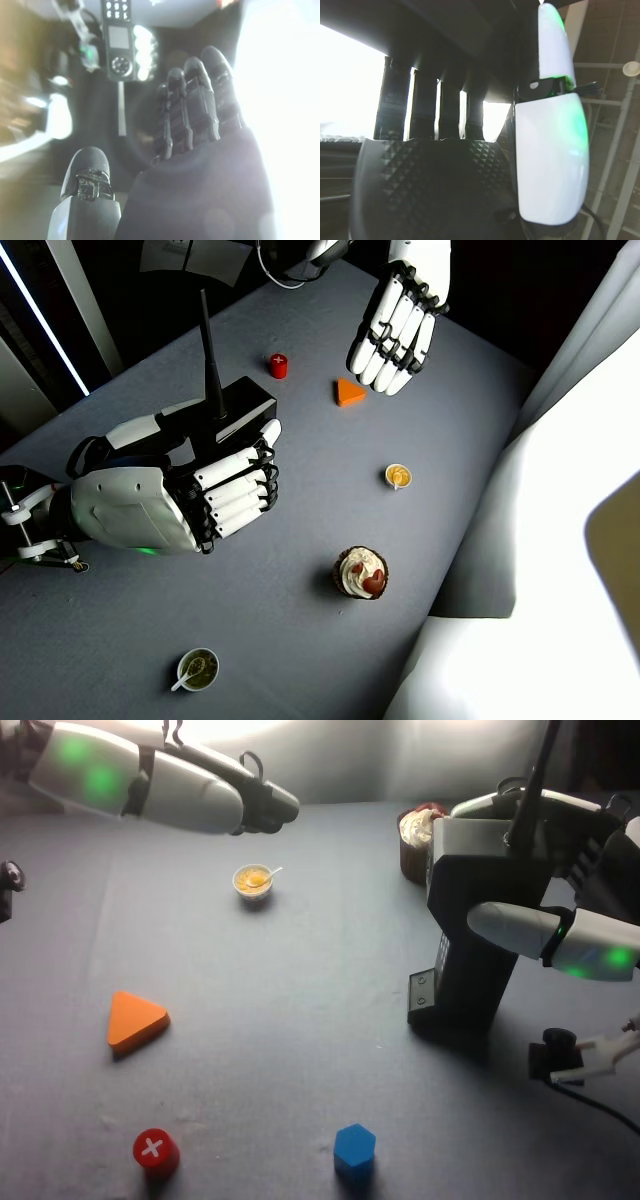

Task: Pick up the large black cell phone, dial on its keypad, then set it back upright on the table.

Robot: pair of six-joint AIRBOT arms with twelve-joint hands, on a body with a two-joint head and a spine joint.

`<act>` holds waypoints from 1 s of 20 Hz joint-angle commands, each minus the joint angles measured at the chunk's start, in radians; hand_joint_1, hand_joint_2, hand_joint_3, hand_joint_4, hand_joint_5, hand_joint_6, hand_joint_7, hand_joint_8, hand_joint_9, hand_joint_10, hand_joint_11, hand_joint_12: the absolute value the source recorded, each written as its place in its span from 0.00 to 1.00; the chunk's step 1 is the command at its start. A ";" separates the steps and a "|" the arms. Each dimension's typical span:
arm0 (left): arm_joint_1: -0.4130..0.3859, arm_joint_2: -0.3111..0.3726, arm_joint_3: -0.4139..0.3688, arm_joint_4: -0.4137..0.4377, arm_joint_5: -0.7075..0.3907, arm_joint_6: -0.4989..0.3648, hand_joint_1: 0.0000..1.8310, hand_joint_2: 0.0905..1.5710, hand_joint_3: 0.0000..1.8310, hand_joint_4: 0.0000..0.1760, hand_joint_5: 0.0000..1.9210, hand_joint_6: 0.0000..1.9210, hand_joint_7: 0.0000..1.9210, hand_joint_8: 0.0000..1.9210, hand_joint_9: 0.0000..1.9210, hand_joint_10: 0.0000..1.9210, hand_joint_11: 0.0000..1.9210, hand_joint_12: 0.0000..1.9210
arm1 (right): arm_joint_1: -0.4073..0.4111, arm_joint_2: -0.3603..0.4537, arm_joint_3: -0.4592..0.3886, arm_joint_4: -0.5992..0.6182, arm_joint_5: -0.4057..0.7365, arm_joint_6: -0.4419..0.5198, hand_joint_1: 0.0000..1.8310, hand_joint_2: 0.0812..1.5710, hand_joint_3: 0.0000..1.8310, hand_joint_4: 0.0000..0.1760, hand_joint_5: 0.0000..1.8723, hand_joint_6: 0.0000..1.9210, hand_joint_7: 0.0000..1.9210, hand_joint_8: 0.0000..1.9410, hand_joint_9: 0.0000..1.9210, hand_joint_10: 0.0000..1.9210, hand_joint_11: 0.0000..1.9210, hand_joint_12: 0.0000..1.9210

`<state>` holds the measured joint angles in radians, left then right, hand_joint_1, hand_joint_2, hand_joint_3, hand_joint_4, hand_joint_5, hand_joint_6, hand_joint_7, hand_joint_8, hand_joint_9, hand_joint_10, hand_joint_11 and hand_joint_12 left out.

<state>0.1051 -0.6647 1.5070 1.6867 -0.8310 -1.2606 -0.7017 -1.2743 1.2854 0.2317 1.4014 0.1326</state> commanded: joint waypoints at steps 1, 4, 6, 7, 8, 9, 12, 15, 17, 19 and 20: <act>-0.027 0.014 0.000 -0.102 -0.017 0.024 0.00 0.76 0.00 0.00 0.12 0.00 0.15 0.00 0.12 0.00 0.00 0.32 | 0.000 0.010 0.000 -0.007 0.132 0.014 0.57 0.69 0.00 0.00 0.35 0.02 0.38 0.02 0.37 0.15 0.23 0.59; -0.026 0.021 0.020 -0.109 -0.021 0.043 0.00 0.76 0.00 0.00 0.12 0.00 0.17 0.00 0.14 0.00 0.00 0.33 | -0.002 0.009 -0.002 -0.007 0.132 0.014 0.53 0.66 0.00 0.00 0.31 0.00 0.31 0.00 0.33 0.03 0.16 0.55; -0.026 0.020 0.035 -0.105 -0.022 0.055 0.00 0.76 0.00 0.00 0.12 0.00 0.15 0.00 0.13 0.00 0.00 0.32 | -0.002 0.008 0.000 -0.007 0.132 0.014 0.50 0.66 0.00 0.00 0.27 0.00 0.27 0.00 0.27 0.00 0.06 0.55; -0.025 0.020 0.040 -0.105 -0.023 0.055 0.00 0.76 0.00 0.00 0.12 0.00 0.16 0.00 0.13 0.00 0.00 0.32 | -0.002 0.008 0.000 -0.007 0.132 0.014 0.49 0.66 0.00 0.00 0.26 0.00 0.25 0.00 0.25 0.00 0.03 0.55; -0.023 0.020 0.041 -0.105 -0.023 0.055 0.00 0.75 0.00 0.00 0.12 0.00 0.16 0.00 0.13 0.00 0.00 0.32 | -0.002 0.009 0.001 -0.007 0.132 0.013 0.46 0.65 0.00 0.09 0.21 0.00 0.20 0.00 0.19 0.00 0.01 0.48; -0.023 0.020 0.041 -0.104 -0.024 0.055 0.00 0.75 0.00 0.00 0.12 0.00 0.16 0.00 0.13 0.00 0.00 0.31 | -0.002 0.009 0.001 -0.007 0.132 0.013 0.42 0.63 0.00 0.27 0.17 0.00 0.17 0.00 0.13 0.00 0.00 0.37; -0.023 0.019 0.039 -0.107 -0.025 0.053 0.00 0.75 0.00 0.00 0.13 0.00 0.16 0.00 0.13 0.00 0.00 0.32 | -0.004 0.010 0.001 -0.007 0.133 0.012 0.28 0.58 0.00 0.85 0.01 0.00 0.01 0.00 0.01 0.00 0.00 0.04; -0.023 0.019 0.035 -0.107 -0.025 0.053 0.00 0.75 0.00 0.00 0.12 0.00 0.16 0.00 0.13 0.00 0.00 0.32 | -0.010 0.010 0.000 -0.008 0.137 0.004 0.22 0.51 0.00 0.97 0.00 0.00 0.00 0.00 0.00 0.00 0.00 0.00; -0.023 0.019 0.027 -0.109 -0.025 0.052 0.00 0.75 0.00 0.00 0.13 0.00 0.16 0.00 0.13 0.00 0.00 0.32 | -0.014 0.010 -0.001 -0.008 0.141 0.002 0.18 0.51 0.00 0.95 0.00 0.00 0.00 0.00 0.00 0.00 0.00 0.00; -0.023 0.019 0.018 -0.110 -0.024 0.052 0.00 0.75 0.00 0.00 0.13 0.00 0.17 0.00 0.13 0.00 0.00 0.33 | -0.018 0.010 -0.004 -0.007 0.147 0.000 0.18 0.51 0.00 0.95 0.00 0.00 0.00 0.00 0.00 0.00 0.00 0.00; -0.023 0.019 0.013 -0.111 -0.024 0.049 0.00 0.75 0.00 0.00 0.13 0.00 0.17 0.00 0.14 0.00 0.00 0.33 | -0.021 0.012 -0.007 -0.007 0.149 -0.001 0.17 0.51 0.00 0.95 0.00 0.00 0.00 0.00 0.00 0.00 0.00 0.00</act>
<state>0.1047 -0.6563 1.5169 1.6611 -0.8463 -1.2030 -0.7250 -1.2736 1.2774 0.2356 1.4239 0.1268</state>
